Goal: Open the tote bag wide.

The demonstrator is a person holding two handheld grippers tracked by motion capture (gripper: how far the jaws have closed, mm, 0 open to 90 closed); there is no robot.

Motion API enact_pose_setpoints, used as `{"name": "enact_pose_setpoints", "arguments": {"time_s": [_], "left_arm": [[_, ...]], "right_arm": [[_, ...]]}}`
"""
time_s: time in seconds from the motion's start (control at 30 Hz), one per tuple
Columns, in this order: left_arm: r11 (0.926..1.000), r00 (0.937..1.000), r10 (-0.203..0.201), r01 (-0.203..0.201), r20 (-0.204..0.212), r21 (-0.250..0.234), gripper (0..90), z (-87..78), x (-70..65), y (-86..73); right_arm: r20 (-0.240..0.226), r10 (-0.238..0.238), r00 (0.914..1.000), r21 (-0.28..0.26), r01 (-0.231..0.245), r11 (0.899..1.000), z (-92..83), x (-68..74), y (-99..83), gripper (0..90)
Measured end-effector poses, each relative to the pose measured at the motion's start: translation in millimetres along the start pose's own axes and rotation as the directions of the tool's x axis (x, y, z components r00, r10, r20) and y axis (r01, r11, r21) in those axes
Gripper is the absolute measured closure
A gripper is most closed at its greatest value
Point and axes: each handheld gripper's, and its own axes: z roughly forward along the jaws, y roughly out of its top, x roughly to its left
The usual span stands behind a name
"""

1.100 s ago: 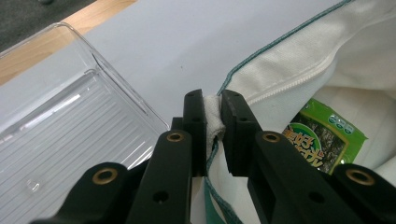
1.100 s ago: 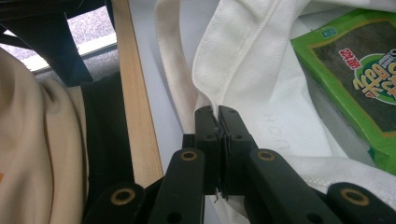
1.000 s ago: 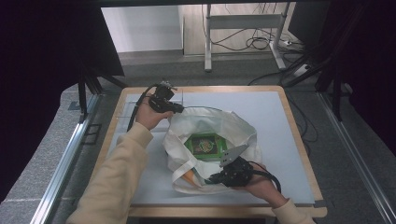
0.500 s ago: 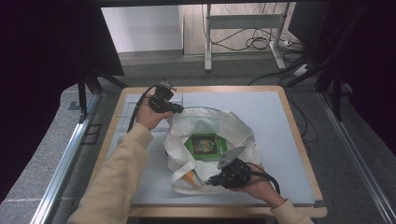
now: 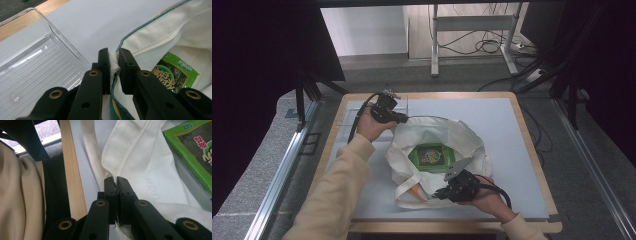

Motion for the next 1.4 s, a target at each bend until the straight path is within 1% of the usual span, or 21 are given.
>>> {"name": "enact_pose_setpoints", "arguments": {"time_s": [0.37, 0.67, 0.77, 0.83, 0.93, 1.0, 1.1, 1.2, 1.27, 1.3, 1.33, 1.4], "left_arm": [[1.0000, 1.0000, 0.008, -0.008, -0.003, -0.002, 80.6, -2.1, -3.1, -0.3], [1.0000, 1.0000, 0.008, -0.008, 0.006, -0.006, 80.0, -3.3, -3.0, -3.1], [0.9999, 0.9999, 0.011, -0.011, 0.009, -0.012, 77.6, -5.4, -3.6, -4.6], [0.9996, 0.9997, 0.022, -0.021, 0.010, -0.020, 73.0, -8.2, -4.9, -5.9], [0.9987, 0.9996, 0.026, -0.025, 0.011, -0.044, 62.5, -15.8, -7.6, -7.9], [0.9979, 0.9991, 0.039, -0.038, 0.019, -0.053, 59.0, -22.4, -10.3, -9.7], [0.9958, 0.9978, 0.063, -0.062, 0.019, -0.068, 55.1, -33.6, -15.8, -13.9], [0.9936, 0.9966, 0.076, -0.073, 0.031, -0.086, 52.0, -44.5, -21.0, -20.1], [0.9923, 0.9959, 0.083, -0.080, 0.036, -0.095, 50.0, -50.8, -24.3, -24.9], [0.9917, 0.9951, 0.090, -0.086, 0.040, -0.095, 48.9, -53.8, -25.6, -27.4], [0.9911, 0.9953, 0.086, -0.081, 0.043, -0.105, 48.2, -56.1, -27.6, -30.0], [0.9898, 0.9948, 0.092, -0.086, 0.045, -0.113, 47.2, -61.0, -30.4, -34.9]], "right_arm": [[0.001, -0.003, 1.0000, 0.001, 0.003, 1.000, 0.8, -0.5, -0.5, 86.3], [0.003, -0.003, 1.0000, -0.003, 0.003, 1.000, 0.5, -0.6, -0.4, 85.9], [0.005, -0.001, 1.0000, -0.009, 0.001, 1.000, -0.3, -1.0, -0.3, 85.0], [0.004, 0.000, 1.0000, -0.017, 0.000, 1.000, -1.5, -1.6, -0.2, 83.8], [0.005, 0.003, 1.0000, -0.032, -0.003, 0.999, -4.2, -1.8, 0.3, 80.5], [0.010, 0.002, 0.9999, -0.039, -0.002, 0.999, -6.2, -1.6, 1.0, 78.1], [0.013, 0.005, 0.9999, -0.051, -0.004, 0.999, -8.5, -1.7, 1.9, 72.2], [0.022, 0.006, 0.9997, -0.060, -0.004, 0.998, -10.4, -1.6, 3.0, 65.7], [0.039, 0.008, 0.9992, -0.074, -0.006, 0.997, -12.7, -1.4, 3.7, 58.2], [0.046, 0.015, 0.9989, -0.087, -0.011, 0.996, -14.3, -1.4, 4.0, 56.4], [0.050, 0.020, 0.9985, -0.098, -0.015, 0.995, -16.3, -1.5, 4.4, 55.1], [0.068, 0.027, 0.9973, -0.117, -0.019, 0.993, -20.5, -1.7, 5.2, 51.4]]}}
